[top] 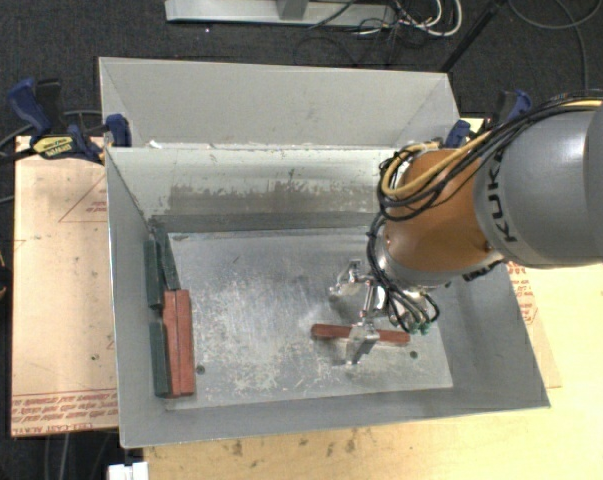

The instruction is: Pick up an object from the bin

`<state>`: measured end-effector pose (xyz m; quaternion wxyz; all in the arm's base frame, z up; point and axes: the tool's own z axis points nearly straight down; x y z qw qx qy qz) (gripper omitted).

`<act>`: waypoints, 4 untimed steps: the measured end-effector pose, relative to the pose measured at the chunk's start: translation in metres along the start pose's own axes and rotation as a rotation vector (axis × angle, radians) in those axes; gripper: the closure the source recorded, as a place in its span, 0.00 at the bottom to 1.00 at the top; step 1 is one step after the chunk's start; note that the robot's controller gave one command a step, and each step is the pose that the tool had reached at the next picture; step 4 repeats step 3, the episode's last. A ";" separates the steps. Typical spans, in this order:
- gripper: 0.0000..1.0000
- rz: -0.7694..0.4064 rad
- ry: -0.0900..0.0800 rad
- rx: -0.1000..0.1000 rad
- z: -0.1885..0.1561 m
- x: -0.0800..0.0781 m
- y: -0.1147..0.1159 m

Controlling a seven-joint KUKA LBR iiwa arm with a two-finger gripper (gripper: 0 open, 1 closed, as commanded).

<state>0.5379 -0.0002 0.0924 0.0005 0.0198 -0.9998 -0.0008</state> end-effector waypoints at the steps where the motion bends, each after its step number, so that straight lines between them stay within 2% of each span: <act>1: 0.00 -0.007 -0.002 0.001 -0.011 0.002 -0.021; 2: 0.00 -0.004 -0.004 0.001 0.012 0.000 -0.028; 3: 1.00 0.010 -0.022 0.007 0.014 0.016 -0.005; 4: 1.00 0.010 -0.022 0.007 0.014 0.016 -0.005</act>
Offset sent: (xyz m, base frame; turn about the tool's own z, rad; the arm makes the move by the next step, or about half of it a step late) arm 0.0007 -0.0314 -0.0224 -0.0041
